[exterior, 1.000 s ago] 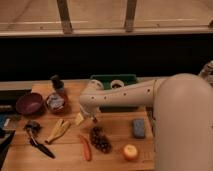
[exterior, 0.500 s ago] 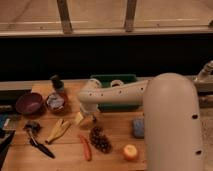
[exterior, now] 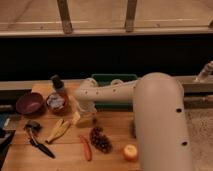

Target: Place fork in purple bowl

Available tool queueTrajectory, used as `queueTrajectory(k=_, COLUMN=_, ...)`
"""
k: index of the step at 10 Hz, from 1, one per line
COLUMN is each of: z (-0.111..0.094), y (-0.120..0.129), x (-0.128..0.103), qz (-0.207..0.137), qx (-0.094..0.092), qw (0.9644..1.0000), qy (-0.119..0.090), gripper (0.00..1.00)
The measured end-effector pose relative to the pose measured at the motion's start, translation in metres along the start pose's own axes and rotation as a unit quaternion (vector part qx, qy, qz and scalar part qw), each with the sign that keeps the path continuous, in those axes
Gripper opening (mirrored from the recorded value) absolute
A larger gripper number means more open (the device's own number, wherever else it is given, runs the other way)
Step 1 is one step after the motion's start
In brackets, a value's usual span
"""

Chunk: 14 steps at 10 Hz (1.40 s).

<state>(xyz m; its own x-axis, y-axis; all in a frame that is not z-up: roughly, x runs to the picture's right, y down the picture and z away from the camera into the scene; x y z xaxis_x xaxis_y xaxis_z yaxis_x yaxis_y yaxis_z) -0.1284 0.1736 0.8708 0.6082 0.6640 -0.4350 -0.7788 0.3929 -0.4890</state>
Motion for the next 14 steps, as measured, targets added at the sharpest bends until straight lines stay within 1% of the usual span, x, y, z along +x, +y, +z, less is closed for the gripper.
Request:
queueTrajectory(k=1, z=0.0011, y=-0.0004, x=0.0001, qz=0.000, qx=0.000, qw=1.0000, qy=0.002, gripper=0.79)
queueTrajectory(k=2, z=0.0030, y=0.0002, x=0.0002, qz=0.000, qx=-0.001, qw=1.0000, qy=0.003, gripper=0.74)
queueTrajectory(k=4, z=0.0066, y=0.0022, x=0.0007, qz=-0.002, qx=0.001, qw=1.0000, qy=0.008, gripper=0.53)
queueTrajectory(k=6, z=0.0078, y=0.0026, x=0.0014, qz=-0.002, qx=0.002, qw=0.9999, qy=0.010, gripper=0.35)
queueTrajectory(k=7, z=0.0071, y=0.0022, x=0.0011, qz=-0.002, qx=0.003, qw=0.9999, qy=0.010, gripper=0.26)
queueTrajectory(k=8, z=0.0044, y=0.0018, x=0.0008, qz=-0.002, qx=0.003, qw=0.9999, qy=0.010, gripper=0.14)
queueTrajectory(k=9, z=0.0022, y=0.0019, x=0.0006, qz=-0.001, qx=0.003, qw=0.9999, qy=0.009, gripper=0.05)
queueTrajectory(k=10, z=0.0028, y=0.0058, x=0.0013, qz=-0.004, qx=0.002, qw=0.9999, qy=0.012, gripper=0.00)
queueTrajectory(k=12, z=0.0036, y=0.0042, x=0.0033, qz=-0.005, qx=0.003, qw=0.9999, qy=0.011, gripper=0.00)
queueTrajectory(k=14, z=0.0053, y=0.0081, x=0.0064, qz=-0.006, qx=0.005, qw=0.9999, qy=0.010, gripper=0.00)
